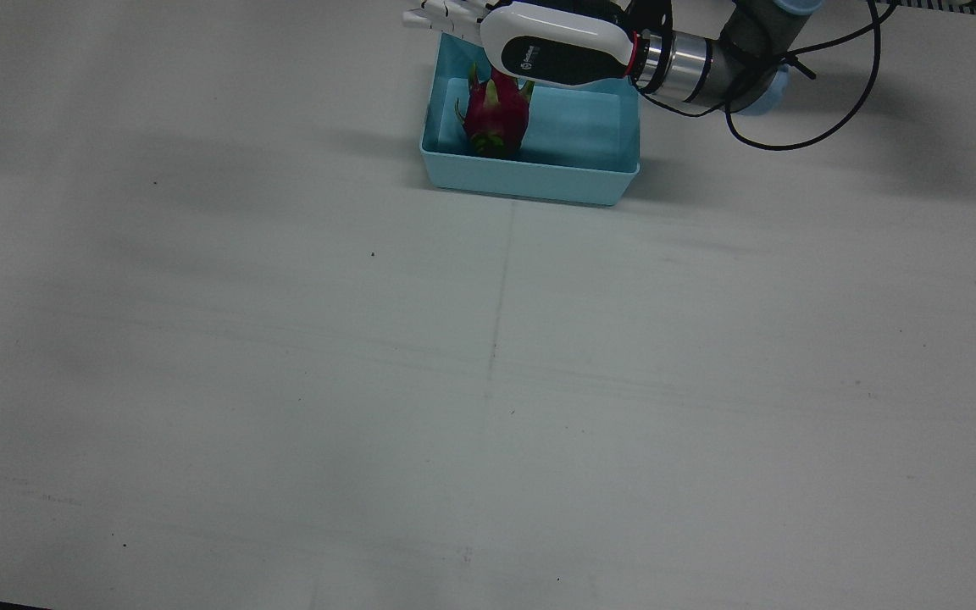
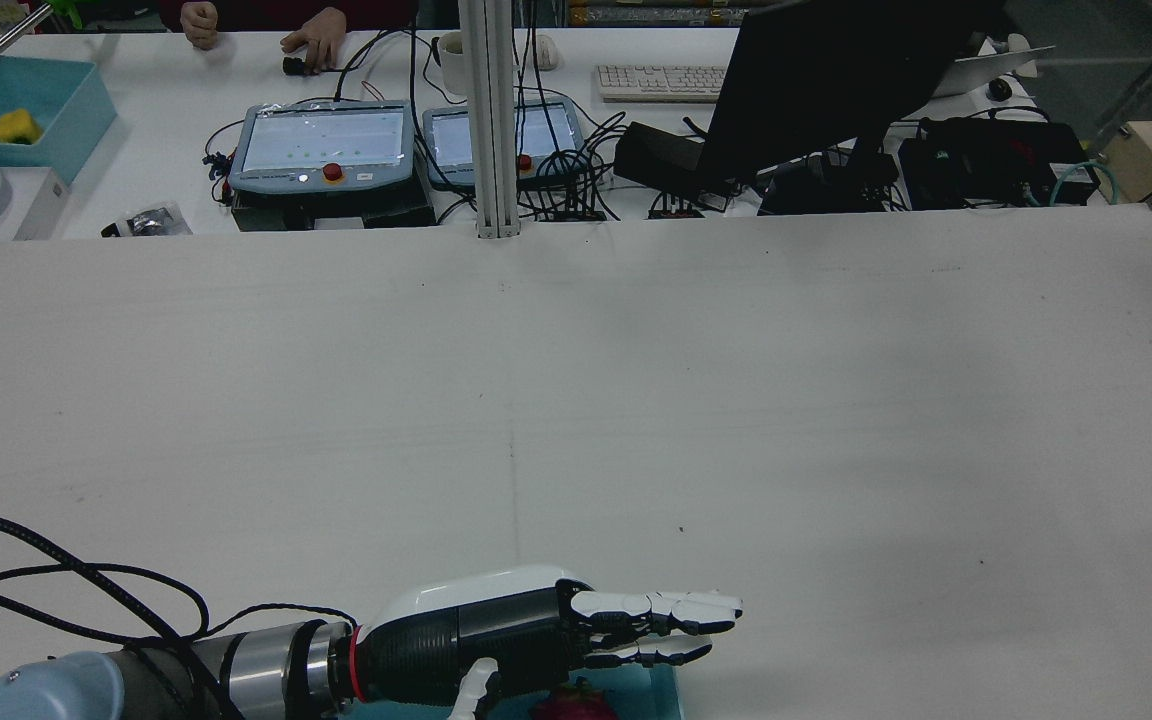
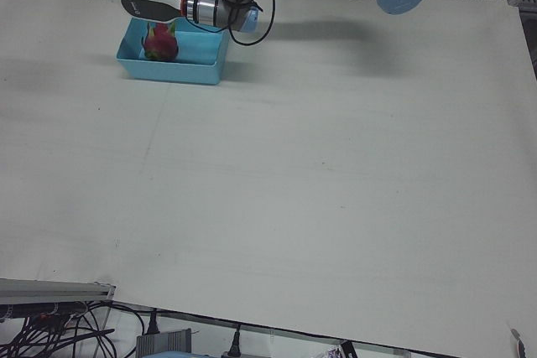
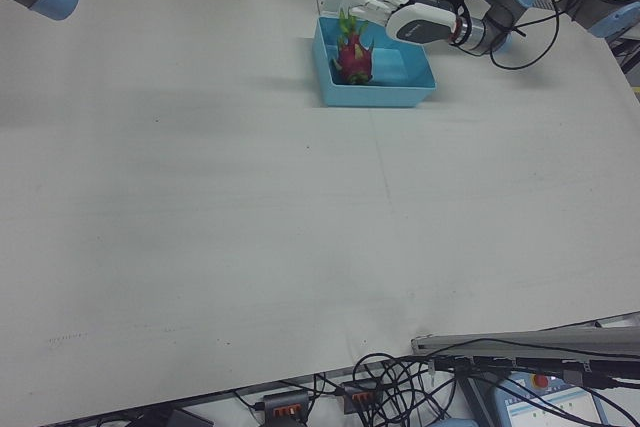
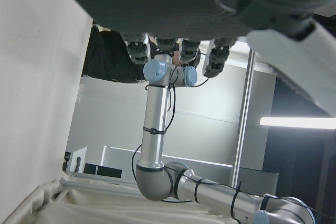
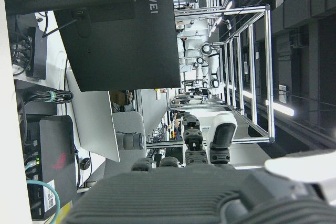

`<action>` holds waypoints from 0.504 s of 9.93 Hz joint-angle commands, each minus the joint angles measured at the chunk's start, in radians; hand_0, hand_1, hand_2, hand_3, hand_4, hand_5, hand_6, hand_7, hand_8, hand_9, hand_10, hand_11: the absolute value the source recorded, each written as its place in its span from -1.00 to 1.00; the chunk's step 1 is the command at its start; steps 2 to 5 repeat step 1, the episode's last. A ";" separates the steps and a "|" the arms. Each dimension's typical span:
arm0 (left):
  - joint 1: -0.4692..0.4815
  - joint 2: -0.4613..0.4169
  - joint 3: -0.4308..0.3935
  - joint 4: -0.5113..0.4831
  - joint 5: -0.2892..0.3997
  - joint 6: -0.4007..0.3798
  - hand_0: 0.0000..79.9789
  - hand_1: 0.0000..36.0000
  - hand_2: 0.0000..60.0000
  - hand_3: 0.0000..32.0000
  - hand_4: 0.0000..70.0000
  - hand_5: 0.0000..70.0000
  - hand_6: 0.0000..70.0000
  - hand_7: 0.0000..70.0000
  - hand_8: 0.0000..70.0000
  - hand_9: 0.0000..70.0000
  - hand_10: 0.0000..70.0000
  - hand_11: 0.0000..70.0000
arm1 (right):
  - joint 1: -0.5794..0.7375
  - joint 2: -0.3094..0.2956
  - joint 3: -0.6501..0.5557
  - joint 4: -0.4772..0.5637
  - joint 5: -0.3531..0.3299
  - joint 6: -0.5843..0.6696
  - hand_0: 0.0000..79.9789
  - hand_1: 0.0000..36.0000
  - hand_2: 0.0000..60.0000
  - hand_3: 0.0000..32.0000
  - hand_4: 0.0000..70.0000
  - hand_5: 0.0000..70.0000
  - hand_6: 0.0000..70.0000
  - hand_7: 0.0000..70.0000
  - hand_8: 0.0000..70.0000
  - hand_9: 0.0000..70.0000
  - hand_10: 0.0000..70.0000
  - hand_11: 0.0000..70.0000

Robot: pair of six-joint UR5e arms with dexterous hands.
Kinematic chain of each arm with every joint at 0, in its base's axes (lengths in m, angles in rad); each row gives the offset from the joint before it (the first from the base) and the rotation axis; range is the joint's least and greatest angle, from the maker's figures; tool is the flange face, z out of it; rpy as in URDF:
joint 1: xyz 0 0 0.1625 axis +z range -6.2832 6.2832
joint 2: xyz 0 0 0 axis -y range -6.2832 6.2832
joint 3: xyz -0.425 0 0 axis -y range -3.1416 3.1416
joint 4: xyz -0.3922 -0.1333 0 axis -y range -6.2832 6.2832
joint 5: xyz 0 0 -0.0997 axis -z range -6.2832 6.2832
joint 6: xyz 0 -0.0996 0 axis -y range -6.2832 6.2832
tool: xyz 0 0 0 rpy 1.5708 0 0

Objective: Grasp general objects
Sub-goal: 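Open the left hand and withdraw it from the fruit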

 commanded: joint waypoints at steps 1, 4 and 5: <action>-0.236 0.064 0.084 -0.029 0.001 -0.019 0.19 -0.69 -1.00 -1.00 -0.77 -0.70 -0.84 -0.57 -0.91 -0.96 -1.00 -1.00 | 0.000 0.000 0.000 0.000 0.000 0.000 -1.00 -1.00 -1.00 -1.00 -1.00 -1.00 -1.00 -1.00 -1.00 -1.00 -1.00 -1.00; -0.236 0.064 0.084 -0.029 0.001 -0.019 0.19 -0.69 -1.00 -1.00 -0.77 -0.70 -0.84 -0.57 -0.91 -0.96 -1.00 -1.00 | 0.000 0.000 0.000 0.000 0.000 0.000 -1.00 -1.00 -1.00 -1.00 -1.00 -1.00 -1.00 -1.00 -1.00 -1.00 -1.00 -1.00; -0.236 0.064 0.084 -0.029 0.001 -0.019 0.19 -0.69 -1.00 -1.00 -0.77 -0.70 -0.84 -0.57 -0.91 -0.96 -1.00 -1.00 | 0.000 0.000 0.000 0.000 0.000 0.000 -1.00 -1.00 -1.00 -1.00 -1.00 -1.00 -1.00 -1.00 -1.00 -1.00 -1.00 -1.00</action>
